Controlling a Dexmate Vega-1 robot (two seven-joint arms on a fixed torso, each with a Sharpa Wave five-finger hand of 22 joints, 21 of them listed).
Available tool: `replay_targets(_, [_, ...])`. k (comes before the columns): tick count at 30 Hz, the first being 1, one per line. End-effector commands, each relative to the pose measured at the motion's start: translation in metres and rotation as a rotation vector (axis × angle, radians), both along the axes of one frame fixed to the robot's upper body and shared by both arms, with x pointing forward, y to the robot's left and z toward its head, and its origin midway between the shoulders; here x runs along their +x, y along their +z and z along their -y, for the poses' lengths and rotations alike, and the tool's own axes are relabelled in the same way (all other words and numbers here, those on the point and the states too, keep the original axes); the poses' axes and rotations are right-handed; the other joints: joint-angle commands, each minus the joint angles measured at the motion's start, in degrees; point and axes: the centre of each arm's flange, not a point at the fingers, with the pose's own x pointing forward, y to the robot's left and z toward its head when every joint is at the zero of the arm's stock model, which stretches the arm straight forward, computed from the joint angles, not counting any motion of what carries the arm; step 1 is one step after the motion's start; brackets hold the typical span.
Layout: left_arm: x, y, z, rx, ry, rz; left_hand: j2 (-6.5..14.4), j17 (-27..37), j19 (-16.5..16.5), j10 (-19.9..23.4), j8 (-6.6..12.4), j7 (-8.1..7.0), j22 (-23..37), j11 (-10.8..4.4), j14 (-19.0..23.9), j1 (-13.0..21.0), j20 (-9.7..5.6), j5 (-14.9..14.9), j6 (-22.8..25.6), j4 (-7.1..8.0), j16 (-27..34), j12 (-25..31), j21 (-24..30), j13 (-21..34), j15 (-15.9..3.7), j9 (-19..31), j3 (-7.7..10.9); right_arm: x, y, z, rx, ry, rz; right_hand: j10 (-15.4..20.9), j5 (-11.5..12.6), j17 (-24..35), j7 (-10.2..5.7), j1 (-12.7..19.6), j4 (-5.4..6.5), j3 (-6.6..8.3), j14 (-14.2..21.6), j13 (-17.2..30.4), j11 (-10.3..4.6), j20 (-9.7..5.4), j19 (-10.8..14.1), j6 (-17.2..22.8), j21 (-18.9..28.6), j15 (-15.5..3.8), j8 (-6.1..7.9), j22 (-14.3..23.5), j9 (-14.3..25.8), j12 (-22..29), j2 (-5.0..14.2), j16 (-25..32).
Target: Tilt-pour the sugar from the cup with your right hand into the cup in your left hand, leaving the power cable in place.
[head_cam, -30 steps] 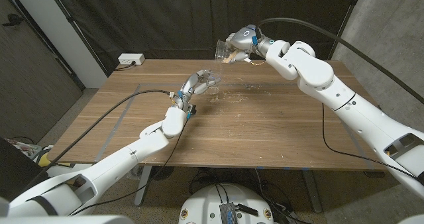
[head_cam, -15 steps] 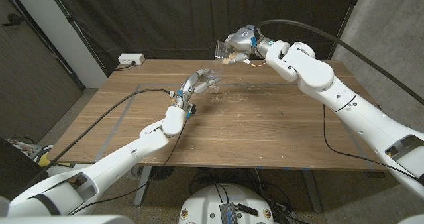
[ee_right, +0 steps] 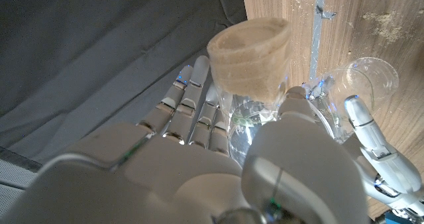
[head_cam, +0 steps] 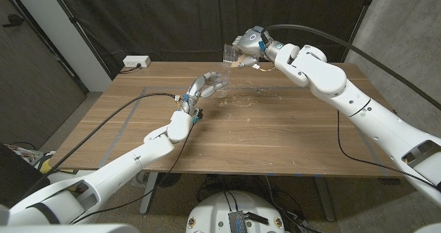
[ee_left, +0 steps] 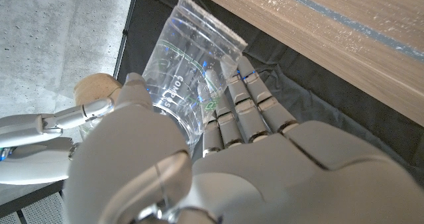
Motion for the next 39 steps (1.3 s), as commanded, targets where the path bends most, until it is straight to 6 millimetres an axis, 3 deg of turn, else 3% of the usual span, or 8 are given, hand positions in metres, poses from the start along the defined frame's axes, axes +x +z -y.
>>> replay_targets(1, [-0.001, -0.001, -0.002, 0.005, -0.003, -0.002, 0.2, 0.2, 0.0, 1.0, 0.06, -0.18, 0.2, -0.57, 0.8, 0.2, -1.22, -0.2, 0.7, -0.07, -0.2, -0.1, 0.4, 0.1, -5.33, 0.2, -0.28, -0.002, -0.002, -0.007, -0.051, -0.006, 0.035, 0.4, 0.4, 0.3, 0.22, 0.3, -0.03, 0.15, 0.6, 0.3, -0.15, 0.04, 0.3, 0.5, -0.1, -10.3, 0.42, 0.2, 0.2, 0.0, 0.56, -0.1])
replay_targets(39, [0.005, 0.002, -0.004, 0.003, 0.004, -0.013, 0.3, 0.4, -0.2, 1.2, -0.19, -0.15, 0.1, -0.71, 0.9, 0.2, -1.22, -0.3, 0.9, 0.09, -0.5, -0.3, 0.8, 0.4, -5.3, 0.3, -0.71, 0.013, 0.003, -0.007, -0.189, -0.058, 0.124, 1.0, 0.7, 1.2, -0.24, 0.6, -0.5, 0.41, 1.1, 0.3, -0.74, 0.26, -0.4, 0.9, -0.7, -10.32, 0.65, 0.1, 0.2, -0.2, 0.77, -0.6])
